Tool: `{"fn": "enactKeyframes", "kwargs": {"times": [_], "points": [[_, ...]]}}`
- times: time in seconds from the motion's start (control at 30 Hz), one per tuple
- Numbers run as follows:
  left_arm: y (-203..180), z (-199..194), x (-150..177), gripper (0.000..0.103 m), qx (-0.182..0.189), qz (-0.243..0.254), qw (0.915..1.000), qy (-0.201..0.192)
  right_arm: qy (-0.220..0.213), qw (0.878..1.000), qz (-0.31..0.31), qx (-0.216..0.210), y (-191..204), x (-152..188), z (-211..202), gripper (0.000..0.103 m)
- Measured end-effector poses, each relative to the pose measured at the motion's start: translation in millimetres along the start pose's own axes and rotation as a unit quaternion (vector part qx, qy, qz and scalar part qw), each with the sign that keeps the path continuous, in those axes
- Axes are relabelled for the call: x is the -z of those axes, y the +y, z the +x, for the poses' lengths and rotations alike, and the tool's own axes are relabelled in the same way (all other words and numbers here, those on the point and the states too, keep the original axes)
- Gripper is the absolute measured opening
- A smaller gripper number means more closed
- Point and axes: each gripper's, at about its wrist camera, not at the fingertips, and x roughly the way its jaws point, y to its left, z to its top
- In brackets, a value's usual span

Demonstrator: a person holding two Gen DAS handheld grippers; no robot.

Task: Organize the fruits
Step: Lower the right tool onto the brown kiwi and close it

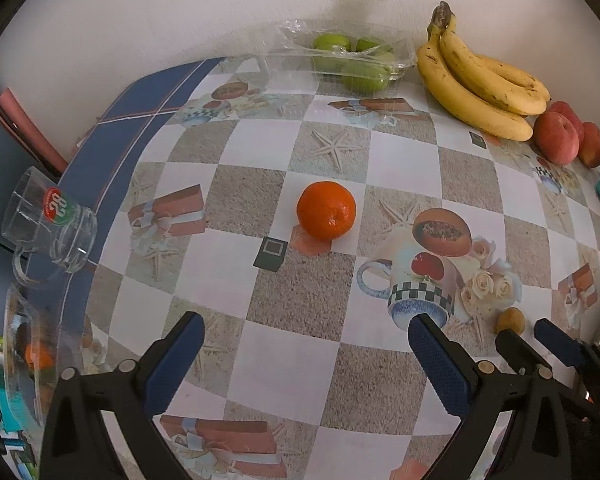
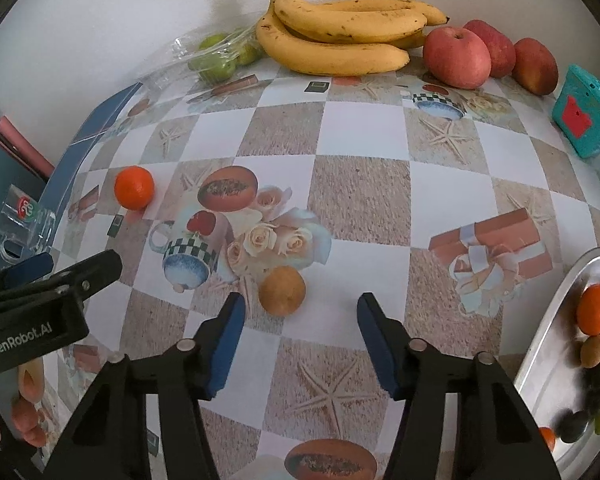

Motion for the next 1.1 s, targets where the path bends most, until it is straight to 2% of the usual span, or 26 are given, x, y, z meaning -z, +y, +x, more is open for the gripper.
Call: {"fn": "enactKeyframes", "kwargs": {"times": [0.13, 0.2, 0.33, 0.5, 1.0, 1.1], "points": [[-1.5, -1.1, -1.2, 0.103, -0.002, 0.003, 1.0, -0.003, 0.0, 1.0, -0.001, 0.0, -0.8, -1.2, 1.5, 0.048], [-2.5, -1.8, -1.4, 0.103, -0.002, 0.005, 1.0, -0.004, -0.001, 1.0, -0.001, -0.003, -1.1, -1.5, 1.3, 0.041], [-3.0, -2.2, -1.9, 0.103, -0.001, 0.006, 1.0, -0.005, 0.0, 1.0, 0.002, -0.009, -2.7, -1.3, 1.1, 0.036], [-2.8, -1.9, -2.3, 0.103, 0.0, 0.005, 1.0, -0.004, 0.001, 1.0, 0.004, -0.018, -2.2, -1.4, 1.7, 0.025], [-1.5, 8.4, 0.3, 0.103, 0.015, -0.01, 0.9998, 0.009, -0.008, 0.999, 0.023, -0.03, -7.0, -3.8, -9.3, 0.025], [-2.3, 9.5, -1.3, 0.103, 0.005, -0.015, 0.9998, 0.01, -0.013, 0.999, 0.035, -0.039, -11.7, -5.1, -15.4, 0.025]]}}
